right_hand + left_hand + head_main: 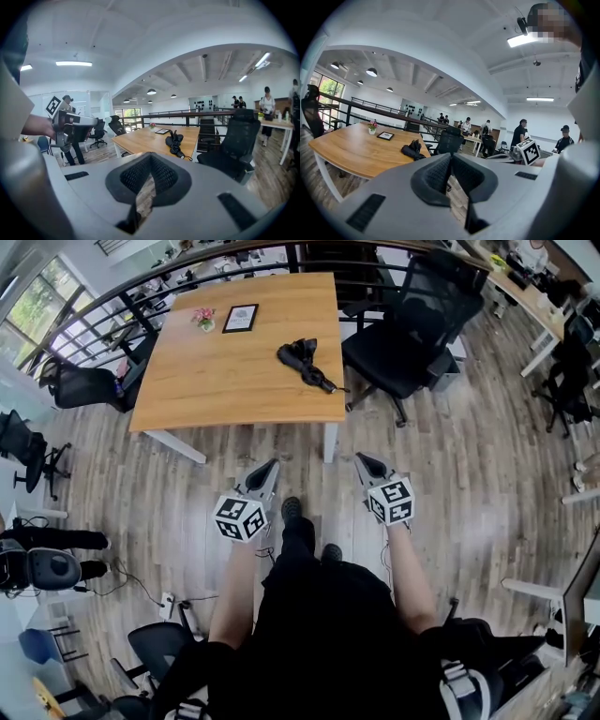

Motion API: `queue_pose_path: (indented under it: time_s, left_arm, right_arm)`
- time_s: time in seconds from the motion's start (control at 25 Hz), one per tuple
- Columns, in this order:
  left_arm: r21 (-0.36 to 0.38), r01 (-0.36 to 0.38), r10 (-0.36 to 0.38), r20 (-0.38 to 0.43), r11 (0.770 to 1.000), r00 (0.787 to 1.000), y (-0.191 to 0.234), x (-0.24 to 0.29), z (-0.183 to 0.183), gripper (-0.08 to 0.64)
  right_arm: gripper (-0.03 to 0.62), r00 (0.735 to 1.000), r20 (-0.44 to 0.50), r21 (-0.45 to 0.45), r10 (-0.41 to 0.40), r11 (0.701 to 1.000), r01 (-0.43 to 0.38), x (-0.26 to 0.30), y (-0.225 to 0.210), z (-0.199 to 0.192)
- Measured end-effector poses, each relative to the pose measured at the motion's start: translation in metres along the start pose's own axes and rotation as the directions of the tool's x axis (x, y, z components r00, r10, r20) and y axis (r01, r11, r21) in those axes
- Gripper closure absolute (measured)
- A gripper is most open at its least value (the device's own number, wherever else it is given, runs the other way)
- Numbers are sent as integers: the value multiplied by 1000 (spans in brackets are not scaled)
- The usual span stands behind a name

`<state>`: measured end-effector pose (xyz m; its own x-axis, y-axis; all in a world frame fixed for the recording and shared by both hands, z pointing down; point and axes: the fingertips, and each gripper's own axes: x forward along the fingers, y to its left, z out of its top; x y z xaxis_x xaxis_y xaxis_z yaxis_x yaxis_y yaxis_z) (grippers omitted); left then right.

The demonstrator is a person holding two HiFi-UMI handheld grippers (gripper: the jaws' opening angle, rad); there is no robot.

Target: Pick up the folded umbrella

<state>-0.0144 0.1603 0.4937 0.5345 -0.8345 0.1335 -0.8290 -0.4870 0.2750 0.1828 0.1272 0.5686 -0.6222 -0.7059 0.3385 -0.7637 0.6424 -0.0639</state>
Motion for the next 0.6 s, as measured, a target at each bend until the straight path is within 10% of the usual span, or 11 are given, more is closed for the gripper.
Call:
queue_pose_path:
  time_s: [0.6]
  left_arm:
    - [-44,44,-46,-37,998,998,89,64,15,527]
  right_arm:
    - [584,999,-42,11,15,1000,-15,98,-11,21]
